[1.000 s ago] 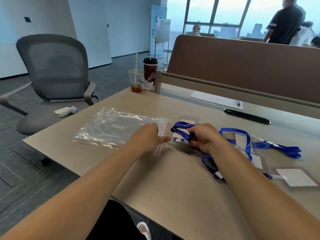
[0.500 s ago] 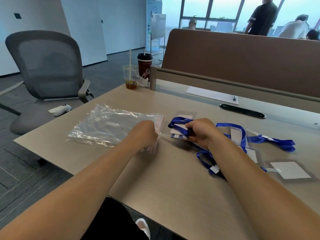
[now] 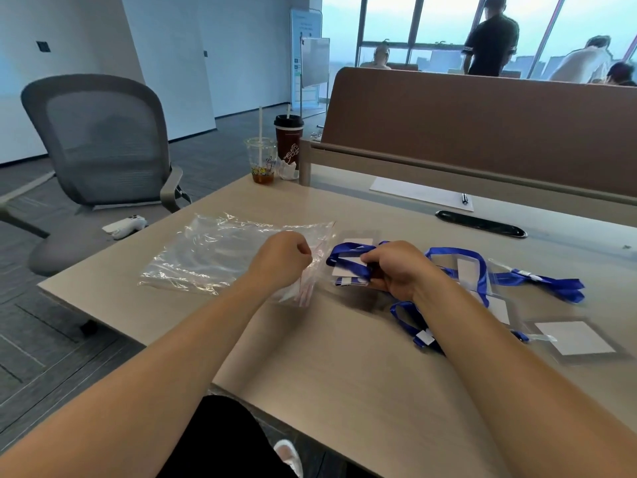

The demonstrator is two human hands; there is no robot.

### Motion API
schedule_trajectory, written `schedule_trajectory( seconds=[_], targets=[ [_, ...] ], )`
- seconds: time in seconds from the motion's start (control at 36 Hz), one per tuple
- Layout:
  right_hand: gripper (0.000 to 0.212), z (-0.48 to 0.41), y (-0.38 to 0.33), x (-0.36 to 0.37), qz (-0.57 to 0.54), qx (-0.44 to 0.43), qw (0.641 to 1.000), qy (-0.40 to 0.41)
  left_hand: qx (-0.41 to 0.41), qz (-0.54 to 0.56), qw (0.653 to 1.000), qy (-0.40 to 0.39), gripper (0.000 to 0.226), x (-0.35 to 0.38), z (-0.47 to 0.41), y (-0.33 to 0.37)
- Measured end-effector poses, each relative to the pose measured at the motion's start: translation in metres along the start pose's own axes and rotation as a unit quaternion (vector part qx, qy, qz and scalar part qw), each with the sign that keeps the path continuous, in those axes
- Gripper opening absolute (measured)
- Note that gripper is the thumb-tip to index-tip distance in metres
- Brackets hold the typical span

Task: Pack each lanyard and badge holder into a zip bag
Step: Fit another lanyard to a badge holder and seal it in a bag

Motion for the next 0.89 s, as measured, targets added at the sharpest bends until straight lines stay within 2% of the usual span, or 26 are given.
schedule_trajectory(
  seconds=[0.19,0.39,0.53,0.89],
  targets=[
    [0.025,-0.001,-0.001,-0.003,-0.033,-0.018,0.999,0.021,-0.007,0.032,0.999,-0.022,0.015,-0.004,0.006,0.005],
    [0.025,0.001,-0.006,-0.004,-0.064,-0.027,0.997,0.026,0.004,0.014,0.998,-0.057,0.012,-0.001,0.01,0.007],
    [0.024,0.003,-0.005,-0.005,-0.067,-0.021,0.997,0.027,0.014,0.005,0.999,-0.049,0.012,-0.001,0.009,0.01],
    [0.043,0.018,0.005,-0.01,-0.041,0.011,0.999,0.01,0.062,-0.052,0.994,-0.067,0.014,0.001,-0.002,0.033]
  ],
)
Point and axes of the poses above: each hand's wrist, its own z-axis away from the middle knuckle, its own x-axis out of the palm, y = z × x, the point moved 4 cm from there along -z, towards the middle knuckle, and after that the axes turned 8 degrees about -x, right-handed, at the moved point
